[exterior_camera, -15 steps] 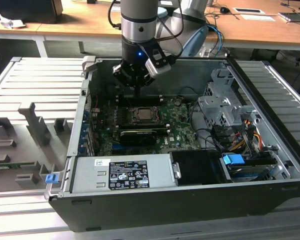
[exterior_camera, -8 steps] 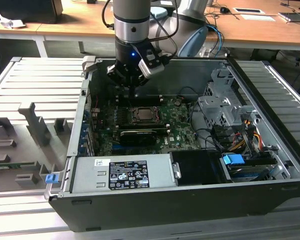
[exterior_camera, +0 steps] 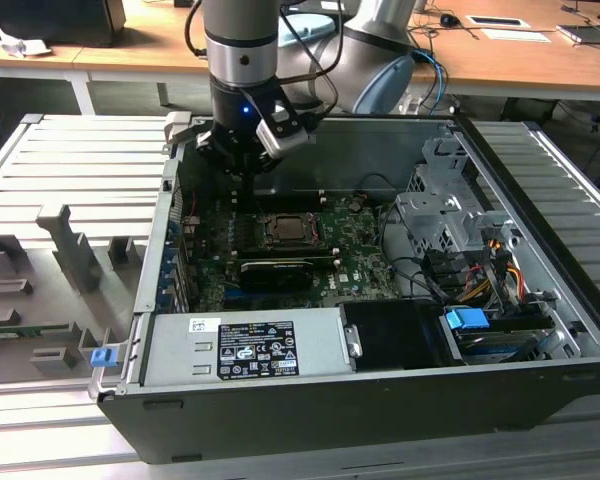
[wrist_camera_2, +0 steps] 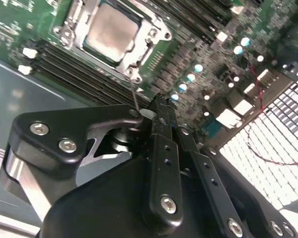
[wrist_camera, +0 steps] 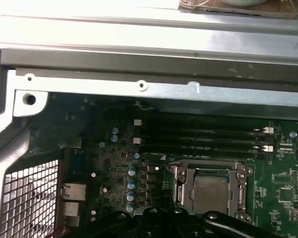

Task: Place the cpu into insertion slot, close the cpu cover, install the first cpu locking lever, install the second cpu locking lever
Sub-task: 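Install the first cpu locking lever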

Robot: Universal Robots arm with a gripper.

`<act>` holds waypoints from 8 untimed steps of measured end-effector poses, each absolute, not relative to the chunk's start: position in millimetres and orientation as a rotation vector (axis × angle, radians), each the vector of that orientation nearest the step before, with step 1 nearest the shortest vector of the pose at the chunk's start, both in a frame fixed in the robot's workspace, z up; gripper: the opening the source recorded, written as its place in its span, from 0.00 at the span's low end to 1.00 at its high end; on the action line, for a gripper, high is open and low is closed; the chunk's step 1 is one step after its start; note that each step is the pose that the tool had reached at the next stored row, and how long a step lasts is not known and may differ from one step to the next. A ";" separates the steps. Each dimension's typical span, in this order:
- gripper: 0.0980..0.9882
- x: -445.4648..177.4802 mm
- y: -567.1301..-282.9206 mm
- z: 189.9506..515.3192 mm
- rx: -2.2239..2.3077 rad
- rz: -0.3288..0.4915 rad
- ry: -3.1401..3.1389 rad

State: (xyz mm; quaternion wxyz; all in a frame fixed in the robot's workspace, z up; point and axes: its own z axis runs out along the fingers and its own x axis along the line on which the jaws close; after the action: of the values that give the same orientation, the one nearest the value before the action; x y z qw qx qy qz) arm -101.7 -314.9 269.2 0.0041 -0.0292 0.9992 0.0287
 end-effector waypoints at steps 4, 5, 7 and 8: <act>0.01 -111.7 -314.4 266.0 -0.099 0.090 3.131; 0.01 -112.9 -314.1 265.4 -0.101 0.090 3.131; 0.01 -114.2 -313.2 265.0 -0.104 0.090 3.131; 0.01 -114.6 -312.9 264.8 -0.105 0.090 3.131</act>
State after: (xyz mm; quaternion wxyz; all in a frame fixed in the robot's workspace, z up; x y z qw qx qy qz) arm -114.6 -312.9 264.8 0.0039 -0.0336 0.9990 0.0286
